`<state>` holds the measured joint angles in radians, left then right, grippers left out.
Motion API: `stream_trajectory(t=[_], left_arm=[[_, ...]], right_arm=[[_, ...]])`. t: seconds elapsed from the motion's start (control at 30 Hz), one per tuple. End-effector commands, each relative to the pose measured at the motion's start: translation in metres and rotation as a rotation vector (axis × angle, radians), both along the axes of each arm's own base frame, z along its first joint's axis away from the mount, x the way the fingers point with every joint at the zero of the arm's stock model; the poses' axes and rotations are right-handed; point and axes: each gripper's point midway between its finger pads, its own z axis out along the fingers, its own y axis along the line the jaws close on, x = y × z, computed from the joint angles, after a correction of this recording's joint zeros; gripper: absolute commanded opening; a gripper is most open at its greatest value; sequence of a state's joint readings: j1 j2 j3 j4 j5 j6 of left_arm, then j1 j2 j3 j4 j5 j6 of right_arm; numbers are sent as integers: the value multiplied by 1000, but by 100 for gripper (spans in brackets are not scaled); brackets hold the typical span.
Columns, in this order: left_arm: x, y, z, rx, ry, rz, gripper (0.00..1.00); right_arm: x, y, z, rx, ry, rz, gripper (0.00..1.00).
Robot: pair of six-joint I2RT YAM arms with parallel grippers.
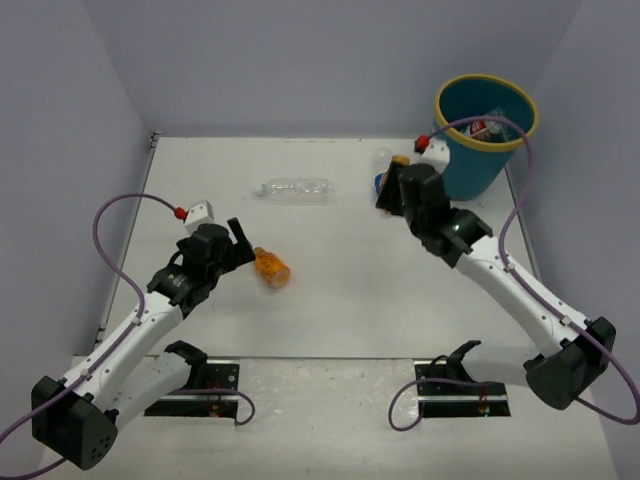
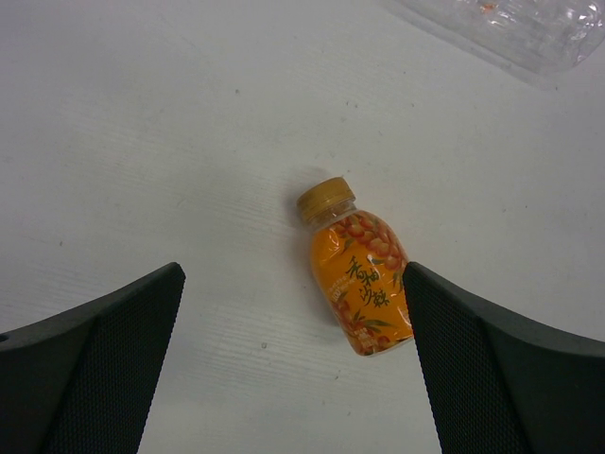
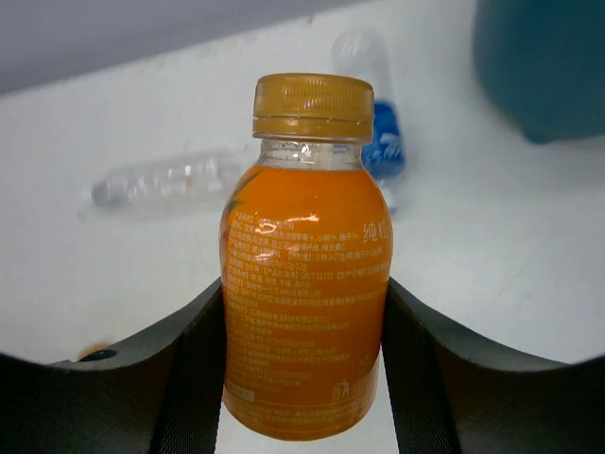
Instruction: Put the plastic bottles in the bin
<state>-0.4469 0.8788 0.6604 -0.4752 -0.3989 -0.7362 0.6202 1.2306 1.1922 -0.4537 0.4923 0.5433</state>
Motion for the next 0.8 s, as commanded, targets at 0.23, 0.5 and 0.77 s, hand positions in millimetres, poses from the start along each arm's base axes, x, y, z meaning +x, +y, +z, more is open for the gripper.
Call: stream_trajectory(t=[0.23,0.5,0.77], left_arm=[[25,13,47,61,-164,55,100],[36,17,69,86,-253,70,100],[49,11,68,95,-241,62,100]], right_arm=[[179,-143,161,-92,-303,-478,23],[226,-222,125,-193,-271,-747,30],[228,-222,110,-173,-270,-648,99]])
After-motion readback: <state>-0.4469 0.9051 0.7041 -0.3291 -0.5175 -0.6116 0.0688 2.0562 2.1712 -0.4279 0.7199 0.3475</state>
